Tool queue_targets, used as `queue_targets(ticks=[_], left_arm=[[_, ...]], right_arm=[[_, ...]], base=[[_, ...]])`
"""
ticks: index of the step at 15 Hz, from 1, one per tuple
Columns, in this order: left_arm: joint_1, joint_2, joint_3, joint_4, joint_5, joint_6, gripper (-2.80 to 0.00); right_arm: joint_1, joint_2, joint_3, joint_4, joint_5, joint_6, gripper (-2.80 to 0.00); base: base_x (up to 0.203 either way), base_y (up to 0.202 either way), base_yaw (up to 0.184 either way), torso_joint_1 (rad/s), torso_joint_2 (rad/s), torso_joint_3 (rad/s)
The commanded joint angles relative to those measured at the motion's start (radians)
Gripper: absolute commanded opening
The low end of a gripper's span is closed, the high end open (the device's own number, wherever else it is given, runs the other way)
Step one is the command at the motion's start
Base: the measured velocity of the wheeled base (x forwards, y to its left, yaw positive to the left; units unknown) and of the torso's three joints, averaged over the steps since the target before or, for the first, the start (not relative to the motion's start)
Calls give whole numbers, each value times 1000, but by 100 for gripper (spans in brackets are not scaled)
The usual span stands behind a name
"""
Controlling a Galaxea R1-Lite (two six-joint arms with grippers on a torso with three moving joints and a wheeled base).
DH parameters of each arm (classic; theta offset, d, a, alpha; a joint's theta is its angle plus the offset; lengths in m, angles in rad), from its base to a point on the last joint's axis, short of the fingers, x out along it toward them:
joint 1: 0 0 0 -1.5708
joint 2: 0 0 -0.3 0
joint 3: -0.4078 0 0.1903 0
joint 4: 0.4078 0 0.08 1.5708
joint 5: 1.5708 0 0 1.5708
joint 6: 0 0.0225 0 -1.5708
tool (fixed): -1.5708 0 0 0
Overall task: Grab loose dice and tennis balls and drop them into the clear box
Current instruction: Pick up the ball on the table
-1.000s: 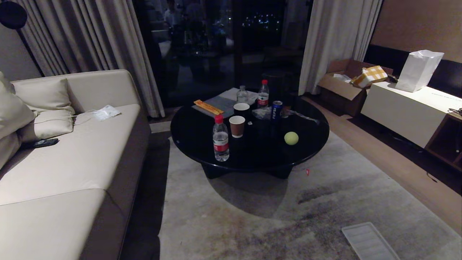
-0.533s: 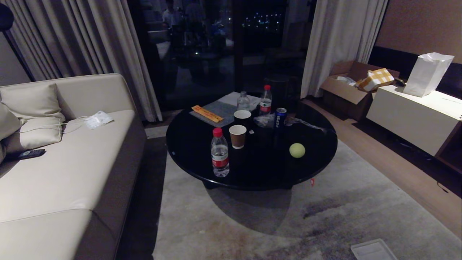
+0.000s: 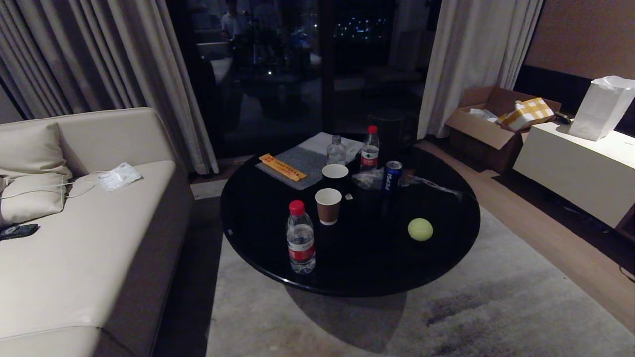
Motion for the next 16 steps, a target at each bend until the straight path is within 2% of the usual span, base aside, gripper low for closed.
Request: queue_targets(ticks=[1,16], left_arm=[[0,0,2,0,1,-1,-280],[0,1,2,0,1,-1,-280]], right_arm=[[0,2,8,0,0,0,-280],[0,2,8,0,0,0,-280]], base=[[185,0,-1,3,1,2],[179,0,-2,3,1,1]])
